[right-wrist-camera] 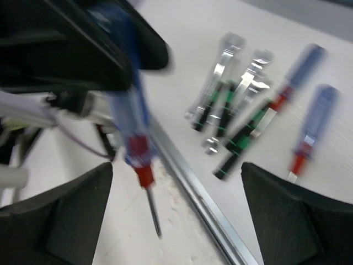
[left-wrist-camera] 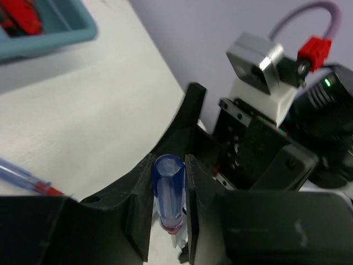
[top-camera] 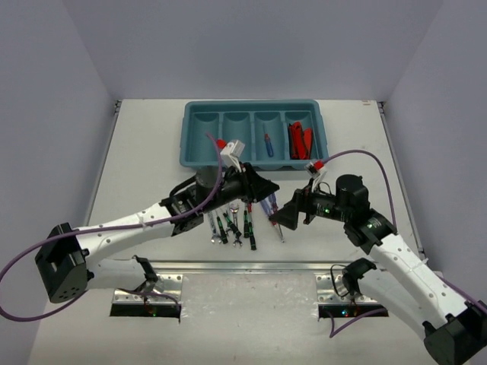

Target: Sort the tools into containers

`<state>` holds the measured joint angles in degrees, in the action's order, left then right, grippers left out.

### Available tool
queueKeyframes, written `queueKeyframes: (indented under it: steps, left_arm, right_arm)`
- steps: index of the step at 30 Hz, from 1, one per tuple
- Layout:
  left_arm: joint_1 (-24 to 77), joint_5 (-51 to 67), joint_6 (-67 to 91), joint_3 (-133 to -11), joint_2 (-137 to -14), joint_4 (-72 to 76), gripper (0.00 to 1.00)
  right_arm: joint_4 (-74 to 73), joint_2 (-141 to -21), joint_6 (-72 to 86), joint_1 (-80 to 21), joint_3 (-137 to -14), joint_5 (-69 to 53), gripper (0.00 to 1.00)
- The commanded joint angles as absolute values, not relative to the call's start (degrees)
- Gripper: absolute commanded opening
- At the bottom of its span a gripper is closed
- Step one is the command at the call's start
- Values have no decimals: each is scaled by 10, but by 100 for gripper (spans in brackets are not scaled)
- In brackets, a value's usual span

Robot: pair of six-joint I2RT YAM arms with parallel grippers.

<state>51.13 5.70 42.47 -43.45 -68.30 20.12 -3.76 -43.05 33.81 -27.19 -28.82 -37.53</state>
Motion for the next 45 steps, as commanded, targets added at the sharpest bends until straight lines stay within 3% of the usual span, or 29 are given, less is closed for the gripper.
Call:
queueKeyframes:
  steps: [1, 3, 9, 15, 20, 24, 25, 26, 28, 29, 31, 34, 36, 37, 38, 42, 45]
  left_arm:
    - [496, -170, 366, -600, -733, -20, 0]
    - [454, -217, 337, -681, -781, -75, 0]
    - [369, -207, 258, -890, -972, -71, 0]
    - [343, -204, 183, -1196, -1246, -133, 0]
    - [333, -185, 179, -1336, -1373, -178, 0]
    - [324, -163, 197, -1323, -1388, -156, 0]
    - [324, -143, 199, -1319, -1391, -150, 8]
    - [323, -127, 198, -1318, -1394, -142, 29]
    - [323, -101, 197, -1337, -1403, -136, 56]
    - [323, -98, 197, -1346, -1404, -145, 66]
    - [323, -89, 196, -1355, -1390, -152, 76]
    - [325, -68, 197, -1316, -1326, -136, 79]
    - [329, -52, 201, -1259, -1217, -126, 84]
    - [334, -50, 208, -1214, -1187, -123, 95]
    - [338, -47, 216, -1171, -1139, -121, 100]
    - [370, -73, 254, -933, -923, -108, 100]
    - [388, -86, 285, -765, -779, -106, 100]
  right_arm:
    - [-269, -421, 299, -270, -361, -43, 99]
    - [-331, -414, 303, -269, -382, 77, 99]
    - [-383, -377, 293, -269, -403, 141, 99]
    - [-387, -358, 275, -269, -388, 106, 99]
    - [-369, -363, 279, -269, -367, 73, 99]
    - [-330, -378, 289, -269, -338, 14, 99]
    - [-321, -390, 291, -269, -331, 5, 99]
    - [-315, -401, 291, -269, -328, 2, 99]
    - [-303, -427, 293, -269, -320, -14, 99]
    - [-296, -441, 293, -269, -319, -16, 99]
    - [-287, -462, 298, -269, -320, -18, 99]
    - [-248, -485, 305, -270, -314, -47, 99]
    - [-218, -511, 312, -270, -309, -78, 99]
    - [-210, -532, 313, -270, -312, -85, 99]
    - [-202, -550, 313, -271, -315, -84, 99]
    - [-181, -635, 305, -290, -338, -35, 94]
    - [-183, -722, 281, -316, -378, -2, 83]
